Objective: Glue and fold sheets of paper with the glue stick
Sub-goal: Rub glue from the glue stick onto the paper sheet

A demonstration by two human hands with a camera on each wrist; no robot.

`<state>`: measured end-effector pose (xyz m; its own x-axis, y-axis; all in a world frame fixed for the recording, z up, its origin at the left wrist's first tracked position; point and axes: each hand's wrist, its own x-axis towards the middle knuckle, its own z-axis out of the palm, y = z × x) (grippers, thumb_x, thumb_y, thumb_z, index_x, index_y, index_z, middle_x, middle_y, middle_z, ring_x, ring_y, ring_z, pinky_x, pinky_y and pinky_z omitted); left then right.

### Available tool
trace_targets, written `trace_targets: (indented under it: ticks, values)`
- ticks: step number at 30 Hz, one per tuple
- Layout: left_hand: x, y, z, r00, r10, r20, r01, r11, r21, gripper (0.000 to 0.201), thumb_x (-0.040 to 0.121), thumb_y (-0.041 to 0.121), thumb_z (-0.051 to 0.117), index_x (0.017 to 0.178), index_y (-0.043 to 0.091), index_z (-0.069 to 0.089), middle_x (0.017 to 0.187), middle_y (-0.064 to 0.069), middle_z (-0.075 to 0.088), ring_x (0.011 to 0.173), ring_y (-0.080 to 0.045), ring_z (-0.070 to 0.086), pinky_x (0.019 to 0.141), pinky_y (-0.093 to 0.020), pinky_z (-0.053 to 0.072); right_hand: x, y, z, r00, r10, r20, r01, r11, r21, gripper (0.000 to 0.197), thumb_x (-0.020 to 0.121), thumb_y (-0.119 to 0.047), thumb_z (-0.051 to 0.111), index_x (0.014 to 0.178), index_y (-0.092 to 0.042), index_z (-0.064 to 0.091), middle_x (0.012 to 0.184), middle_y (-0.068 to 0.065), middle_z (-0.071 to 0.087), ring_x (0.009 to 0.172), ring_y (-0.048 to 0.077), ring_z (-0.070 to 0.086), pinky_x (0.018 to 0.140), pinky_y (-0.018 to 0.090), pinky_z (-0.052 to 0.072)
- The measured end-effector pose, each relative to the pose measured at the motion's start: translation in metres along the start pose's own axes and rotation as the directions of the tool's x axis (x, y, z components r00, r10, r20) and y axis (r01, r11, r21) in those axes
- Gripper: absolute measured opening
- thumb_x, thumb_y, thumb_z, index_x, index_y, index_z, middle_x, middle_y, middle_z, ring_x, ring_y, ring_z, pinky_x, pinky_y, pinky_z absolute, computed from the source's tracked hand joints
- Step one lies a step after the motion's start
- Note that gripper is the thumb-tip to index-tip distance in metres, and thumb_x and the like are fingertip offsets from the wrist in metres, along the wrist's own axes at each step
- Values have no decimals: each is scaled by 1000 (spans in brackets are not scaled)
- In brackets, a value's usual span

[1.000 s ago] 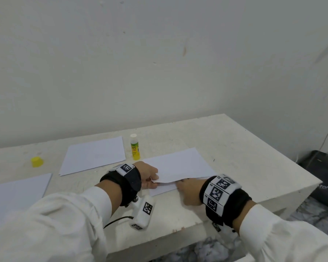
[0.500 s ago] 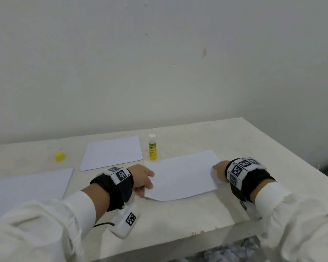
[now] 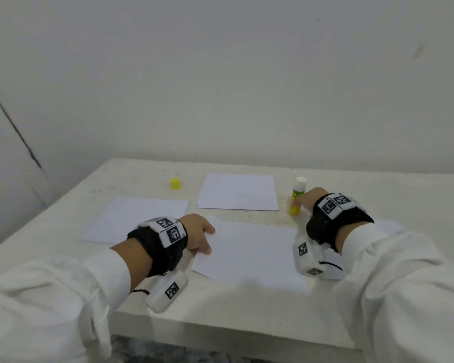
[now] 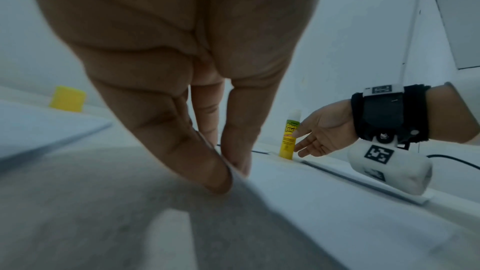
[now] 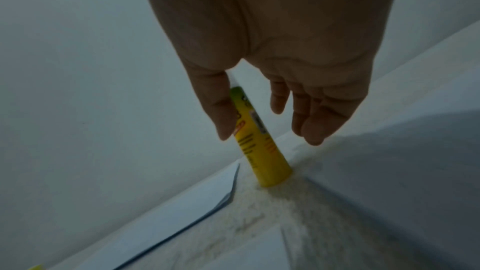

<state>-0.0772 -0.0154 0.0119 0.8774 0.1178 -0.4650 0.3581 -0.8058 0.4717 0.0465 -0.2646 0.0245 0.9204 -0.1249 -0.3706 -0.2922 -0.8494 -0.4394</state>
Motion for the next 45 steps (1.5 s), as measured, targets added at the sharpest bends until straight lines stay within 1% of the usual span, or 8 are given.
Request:
trace_targets:
  ticks: [9,16,19,23,25,36,42,45]
  values:
    - [3,-21,-12,1000,-9,4,9,989,147,64,79,15,76,137,17,49,118,-9,64,93,-26,69,84,-30,55,9,-11,9,1000,15,-23,-19,982,-189,48,87,-24,66,128,-6,53,128,13,55,120,30,53,104,39,40]
    - [2,-23,-13,998,59,4,-53,872,487,65,78,44,73,136,29,48,139,-1,34,124,-22,45,99,-32,40,-16,-31,13,989,-124,-78,140,959,246,33,94,-22,45,121,-3,41,93,13,57,64,27,59,51,27,44]
    - [1,-27,-15,994,97,51,-109,810,576,70,80,49,69,141,32,41,144,3,36,132,-21,34,105,-36,35,-35,-44,16,957,-267,-112,285,937,202,45,95,-29,50,132,-10,34,96,9,51,73,24,50,55,27,36]
    - [-7,-30,-23,991,93,100,-135,757,639,78,80,47,70,147,35,31,146,3,35,134,-22,31,107,-36,32,-59,-70,27,897,-424,-128,442,872,211,20,84,-25,64,93,-7,61,72,3,47,60,17,43,54,26,33]
    - [-9,-33,-26,987,89,133,-156,724,672,80,82,48,68,149,34,26,148,3,33,134,-23,30,108,-36,31,-64,-83,40,886,-448,-118,463,864,197,26,84,-24,63,67,-10,50,63,2,41,53,16,37,50,26,28]
    - [4,-46,-21,972,131,195,-234,616,752,88,81,58,63,151,32,16,155,7,25,136,-26,26,109,-43,27,-78,-141,111,853,-520,-37,519,854,-35,36,90,-37,55,66,-17,38,68,-3,41,67,14,43,51,22,28]
    - [10,-49,-21,965,166,201,-260,598,758,89,77,61,65,150,32,21,151,4,30,134,-27,29,106,-43,29,-74,-131,110,871,-491,-18,486,866,-120,30,90,-38,55,80,-12,44,76,-1,44,79,20,47,55,25,31]
    - [10,-48,-22,960,201,195,-278,588,760,89,75,60,67,147,28,26,144,1,37,130,-27,34,102,-43,31,-71,-112,97,891,-452,-53,442,887,-135,34,90,-36,55,69,-16,38,71,-2,41,76,20,46,52,23,30]
